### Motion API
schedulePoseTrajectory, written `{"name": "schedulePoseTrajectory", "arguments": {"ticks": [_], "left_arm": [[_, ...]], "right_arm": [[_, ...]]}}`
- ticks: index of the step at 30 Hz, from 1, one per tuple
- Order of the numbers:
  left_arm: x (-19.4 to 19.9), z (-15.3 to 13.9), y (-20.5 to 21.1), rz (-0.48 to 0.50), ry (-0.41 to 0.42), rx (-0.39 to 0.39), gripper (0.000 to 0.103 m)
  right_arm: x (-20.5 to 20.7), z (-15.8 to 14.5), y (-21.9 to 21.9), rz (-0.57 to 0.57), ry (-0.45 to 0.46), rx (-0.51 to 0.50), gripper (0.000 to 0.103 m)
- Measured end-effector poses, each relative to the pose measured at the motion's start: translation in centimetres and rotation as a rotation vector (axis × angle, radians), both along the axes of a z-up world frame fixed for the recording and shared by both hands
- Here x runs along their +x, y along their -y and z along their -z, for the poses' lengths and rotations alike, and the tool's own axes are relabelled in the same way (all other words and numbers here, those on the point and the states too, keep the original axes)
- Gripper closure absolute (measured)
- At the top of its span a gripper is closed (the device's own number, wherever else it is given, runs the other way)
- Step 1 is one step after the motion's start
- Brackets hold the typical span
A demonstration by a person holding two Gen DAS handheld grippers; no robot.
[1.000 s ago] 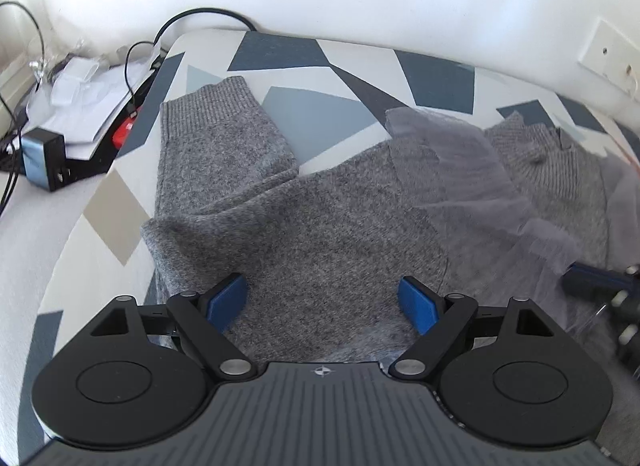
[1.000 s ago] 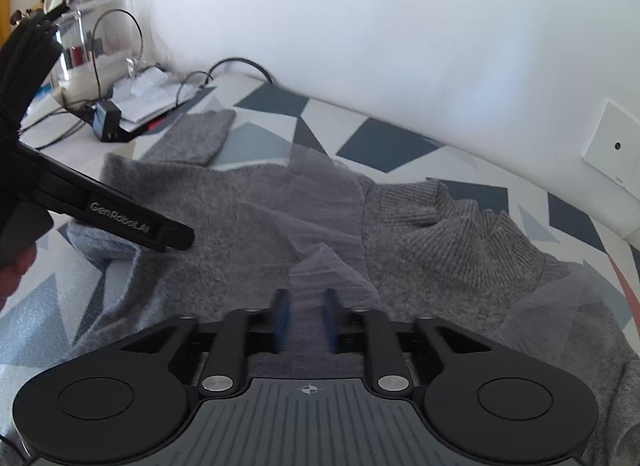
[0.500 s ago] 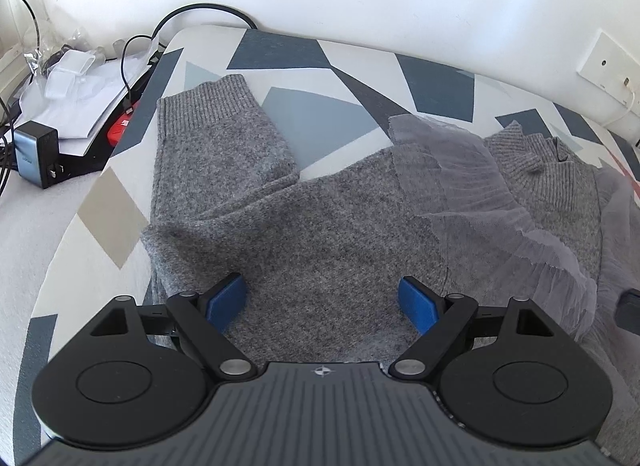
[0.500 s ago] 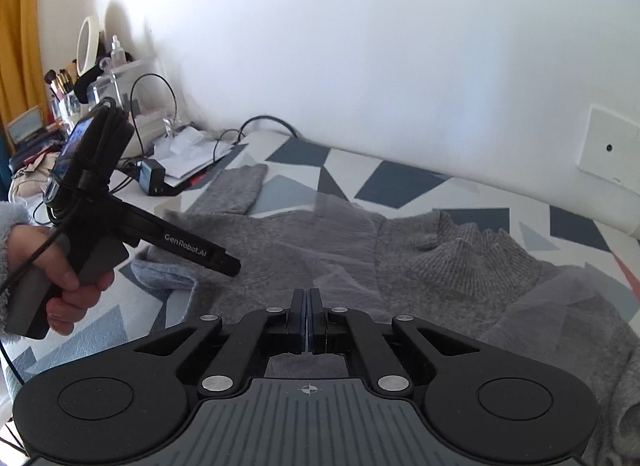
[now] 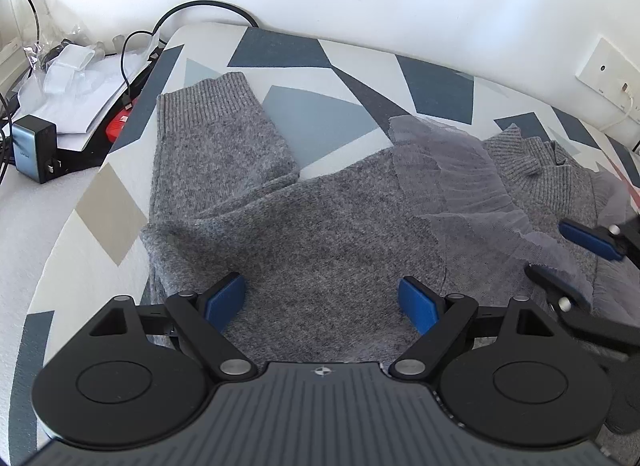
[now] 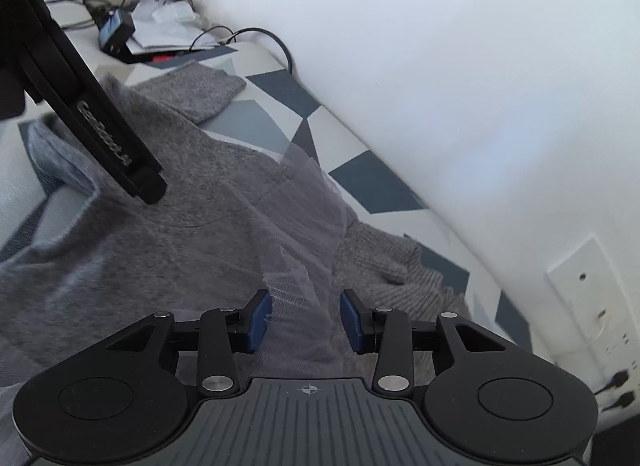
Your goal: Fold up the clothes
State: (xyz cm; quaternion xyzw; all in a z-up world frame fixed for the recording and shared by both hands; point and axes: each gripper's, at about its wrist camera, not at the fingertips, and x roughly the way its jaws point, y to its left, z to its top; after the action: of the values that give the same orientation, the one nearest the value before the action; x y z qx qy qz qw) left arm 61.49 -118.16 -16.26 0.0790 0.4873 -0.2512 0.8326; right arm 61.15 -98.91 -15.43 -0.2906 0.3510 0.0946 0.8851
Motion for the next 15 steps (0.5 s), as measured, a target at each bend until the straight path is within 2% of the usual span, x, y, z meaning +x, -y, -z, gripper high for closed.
{"name": "schedulePoseTrajectory", "arguments": {"ticks": [3, 4, 5, 8, 10, 13, 15], "left_arm": [[0.0, 0.0, 0.0, -0.004, 0.0, -0.004, 0.017], [0.0, 0.0, -0.1, -0.005, -0.001, -0.007, 0.017], [0.1, 0.0, -0.1, -0.006, -0.002, -0.011, 0.017], [0.1, 0.0, -0.2, -0.003, -0.004, -0.013, 0.017], [0.1, 0.0, -0.1, -0.001, -0.005, -0.011, 0.017], [0.2, 0.0, -0.1, 0.0, -0.008, -0.008, 0.017], [0.2, 0.0, 0.0, 0.0, -0.011, -0.009, 0.017]], "right_arm": [[0.7, 0.3, -0.4, -0.005, 0.004, -0.02, 0.086], [0.8, 0.2, -0.4, -0.006, 0.002, -0.006, 0.098], [0.7, -0.4, -0.3, -0.01, 0.012, 0.04, 0.1], [-0.2, -2.2, 0.2, -0.065, 0.039, 0.209, 0.1], [-0.7, -2.7, 0.1, -0.102, 0.026, 0.248, 0.1], [-0.9, -2.3, 0.2, -0.136, -0.059, 0.296, 0.1], [-1.2, -2.1, 0.7, -0.148, -0.121, 0.364, 0.1]]}}
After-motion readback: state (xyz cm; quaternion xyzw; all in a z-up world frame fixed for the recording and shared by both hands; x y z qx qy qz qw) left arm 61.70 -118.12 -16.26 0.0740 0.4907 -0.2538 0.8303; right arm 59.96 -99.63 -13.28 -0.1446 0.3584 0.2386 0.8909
